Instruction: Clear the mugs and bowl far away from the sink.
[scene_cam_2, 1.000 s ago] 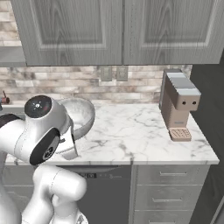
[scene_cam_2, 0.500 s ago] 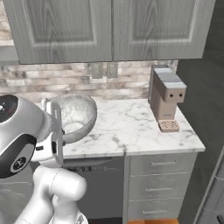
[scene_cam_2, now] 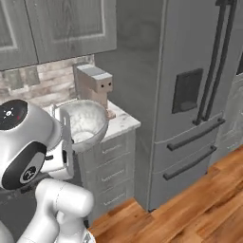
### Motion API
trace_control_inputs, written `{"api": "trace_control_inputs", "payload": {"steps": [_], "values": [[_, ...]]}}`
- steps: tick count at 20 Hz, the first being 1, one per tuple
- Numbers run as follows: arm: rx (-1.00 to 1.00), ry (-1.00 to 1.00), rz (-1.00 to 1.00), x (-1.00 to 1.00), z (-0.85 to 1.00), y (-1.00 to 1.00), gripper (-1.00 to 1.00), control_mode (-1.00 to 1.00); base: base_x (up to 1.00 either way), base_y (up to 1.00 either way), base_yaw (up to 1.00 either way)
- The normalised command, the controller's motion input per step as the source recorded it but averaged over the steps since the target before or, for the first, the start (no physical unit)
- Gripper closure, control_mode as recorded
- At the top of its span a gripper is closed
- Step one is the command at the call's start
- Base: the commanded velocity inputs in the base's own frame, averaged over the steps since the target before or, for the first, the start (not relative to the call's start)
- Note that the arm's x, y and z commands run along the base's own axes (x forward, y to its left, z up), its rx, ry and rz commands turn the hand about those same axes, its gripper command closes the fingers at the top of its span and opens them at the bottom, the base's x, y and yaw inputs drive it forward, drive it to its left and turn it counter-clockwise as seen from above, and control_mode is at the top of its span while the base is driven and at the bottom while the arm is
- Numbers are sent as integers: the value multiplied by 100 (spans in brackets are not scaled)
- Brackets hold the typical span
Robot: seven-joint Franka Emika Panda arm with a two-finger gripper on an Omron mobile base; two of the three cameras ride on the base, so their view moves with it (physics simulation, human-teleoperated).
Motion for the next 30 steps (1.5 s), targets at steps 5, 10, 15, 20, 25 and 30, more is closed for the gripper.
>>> {"api": "trace_control_inputs", "payload": {"steps": [5, 10, 15, 20, 25, 30], "values": [[0, 0, 0, 0, 0, 0, 100, 100, 0, 0, -100], [0, 0, 0, 0, 0, 0, 100, 100, 0, 0, -100], [0, 0, 0, 0, 0, 0, 100, 100, 0, 0, -100], [0, 0, 0, 0, 0, 0, 100, 100, 0, 0, -100], [0, 0, 0, 0, 0, 0, 100, 100, 0, 0, -100], [0, 0, 0, 0, 0, 0, 100, 100, 0, 0, -100]]}}
